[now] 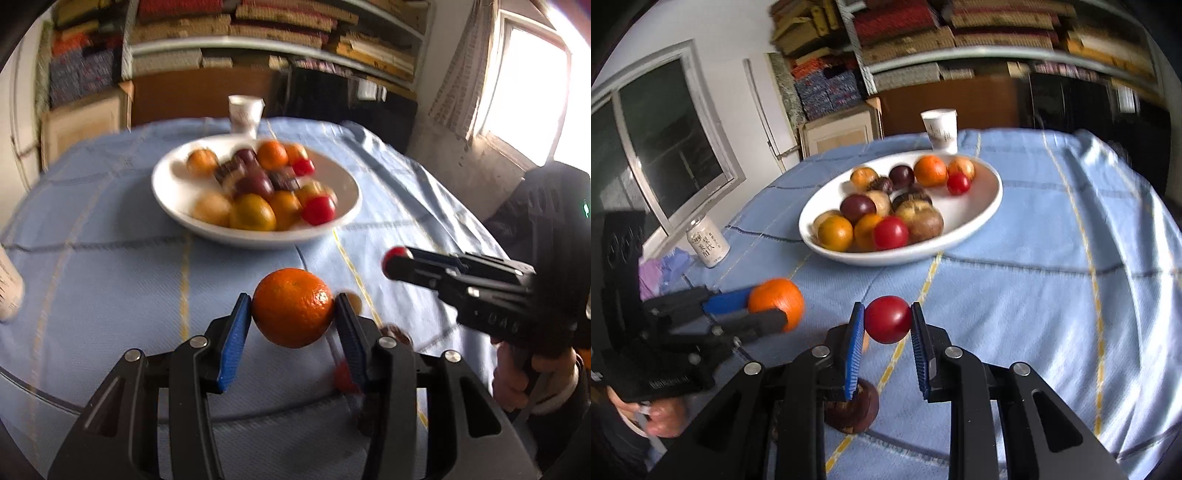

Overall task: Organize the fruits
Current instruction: 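Carry the orange and tomato onto the white plate and open both tools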

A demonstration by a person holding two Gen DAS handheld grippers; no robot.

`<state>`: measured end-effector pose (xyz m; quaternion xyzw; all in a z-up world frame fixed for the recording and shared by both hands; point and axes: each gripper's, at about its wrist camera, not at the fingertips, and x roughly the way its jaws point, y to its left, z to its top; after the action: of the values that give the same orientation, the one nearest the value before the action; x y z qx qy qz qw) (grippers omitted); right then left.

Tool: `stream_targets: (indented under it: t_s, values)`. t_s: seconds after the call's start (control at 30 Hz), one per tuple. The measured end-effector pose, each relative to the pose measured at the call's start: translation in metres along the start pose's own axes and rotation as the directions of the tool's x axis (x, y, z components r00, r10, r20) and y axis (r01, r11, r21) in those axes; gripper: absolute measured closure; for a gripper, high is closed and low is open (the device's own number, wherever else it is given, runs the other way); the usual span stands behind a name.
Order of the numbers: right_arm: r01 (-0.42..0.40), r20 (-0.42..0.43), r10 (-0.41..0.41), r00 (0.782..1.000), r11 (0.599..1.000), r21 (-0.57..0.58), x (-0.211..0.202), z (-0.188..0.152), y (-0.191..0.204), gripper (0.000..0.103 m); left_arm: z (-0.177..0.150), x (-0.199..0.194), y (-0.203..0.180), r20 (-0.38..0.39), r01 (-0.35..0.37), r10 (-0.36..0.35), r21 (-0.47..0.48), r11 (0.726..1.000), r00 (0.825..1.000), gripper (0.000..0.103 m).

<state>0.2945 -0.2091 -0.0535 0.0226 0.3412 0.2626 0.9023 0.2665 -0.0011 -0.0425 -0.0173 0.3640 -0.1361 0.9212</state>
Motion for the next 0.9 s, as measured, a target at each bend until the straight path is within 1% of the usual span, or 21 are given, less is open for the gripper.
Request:
stream_targets:
  t_s: [0.03,0.07,0.13,0.2,0.23,0.33,0.4,0.5,0.53,0.57,0.6,0.63,0.7,0.73,0.77,0.8,0.83,0.9]
  values:
    - [-0.009,0.012,0.009,1.0,1.0,-0.006,0.0,0.003,0.0,0.078,0.006,-0.004,0.001,0.034,-0.022,0.022,0.004,1.0,0.999,0.057]
    - [-0.021,0.031,0.021,0.999,1.0,-0.005,0.001,0.007,-0.001,0.078,0.012,-0.006,0.003,0.058,-0.03,0.03,0.003,1.0,0.998,0.057]
    - [-0.058,0.074,0.056,0.996,0.998,0.034,0.005,0.019,-0.01,0.078,0.029,-0.006,0.01,0.093,-0.037,0.037,0.001,0.999,0.995,0.057]
    - [-0.069,0.106,0.061,0.992,0.995,0.069,0.008,0.03,-0.017,0.078,0.046,0.001,0.015,0.109,-0.051,0.052,-0.005,0.999,0.993,0.057]
    - [-0.074,0.118,0.063,0.991,0.994,0.086,0.012,0.038,-0.023,0.078,0.059,0.008,0.022,0.112,-0.06,0.062,-0.02,0.998,0.992,0.057]
    - [-0.096,0.12,0.08,0.99,0.987,0.131,0.03,0.06,-0.038,0.078,0.083,0.029,0.039,0.099,-0.065,0.072,-0.065,0.996,0.992,0.057]
    - [-0.082,0.117,0.067,0.991,0.987,0.136,0.044,0.073,-0.045,0.078,0.091,0.043,0.048,0.082,-0.073,0.081,-0.087,0.993,0.993,0.057]
    - [-0.094,0.088,0.082,0.993,0.985,0.141,0.064,0.082,-0.051,0.075,0.099,0.063,0.064,0.045,-0.068,0.074,-0.136,0.988,0.996,0.057]
    - [-0.1,0.081,0.089,0.993,0.984,0.149,0.068,0.083,-0.053,0.069,0.101,0.069,0.073,0.033,-0.052,0.058,-0.171,0.984,0.998,0.052]
    - [-0.109,0.078,0.097,0.992,0.981,0.16,0.072,0.083,-0.055,0.061,0.1,0.069,0.076,0.033,-0.046,0.053,-0.19,0.981,0.998,0.035]
    - [-0.114,0.085,0.1,0.991,0.977,0.179,0.073,0.082,-0.058,0.049,0.101,0.068,0.079,0.04,-0.048,0.058,-0.211,0.976,0.998,0.024]
    - [-0.115,0.092,0.099,0.991,0.975,0.188,0.072,0.082,-0.059,0.044,0.101,0.062,0.081,0.064,-0.065,0.081,-0.227,0.972,0.995,0.013]
    - [-0.123,0.093,0.107,0.99,0.973,0.195,0.067,0.08,-0.061,0.042,0.1,0.052,0.077,0.085,-0.086,0.105,-0.2,0.976,0.991,0.012]
    - [-0.125,0.092,0.109,0.99,0.973,0.193,0.064,0.079,-0.06,0.038,0.1,0.048,0.074,0.085,-0.096,0.114,-0.186,0.978,0.99,0.012]
    - [-0.129,0.093,0.114,0.989,0.974,0.186,0.06,0.076,-0.059,0.036,0.099,0.042,0.07,0.085,-0.107,0.123,-0.173,0.979,0.989,0.01]
    - [-0.13,0.092,0.116,0.989,0.976,0.176,0.055,0.074,-0.059,0.035,0.098,0.037,0.066,0.087,-0.111,0.126,-0.167,0.98,0.988,0.004]
    - [-0.125,0.087,0.112,0.99,0.979,0.161,0.05,0.071,-0.057,0.034,0.093,0.029,0.063,0.092,-0.104,0.12,-0.165,0.981,0.988,0.005]
    - [-0.12,0.077,0.11,0.991,0.984,0.131,0.039,0.064,-0.055,0.034,0.078,0.017,0.057,0.078,-0.085,0.098,-0.156,0.984,0.992,0.004]
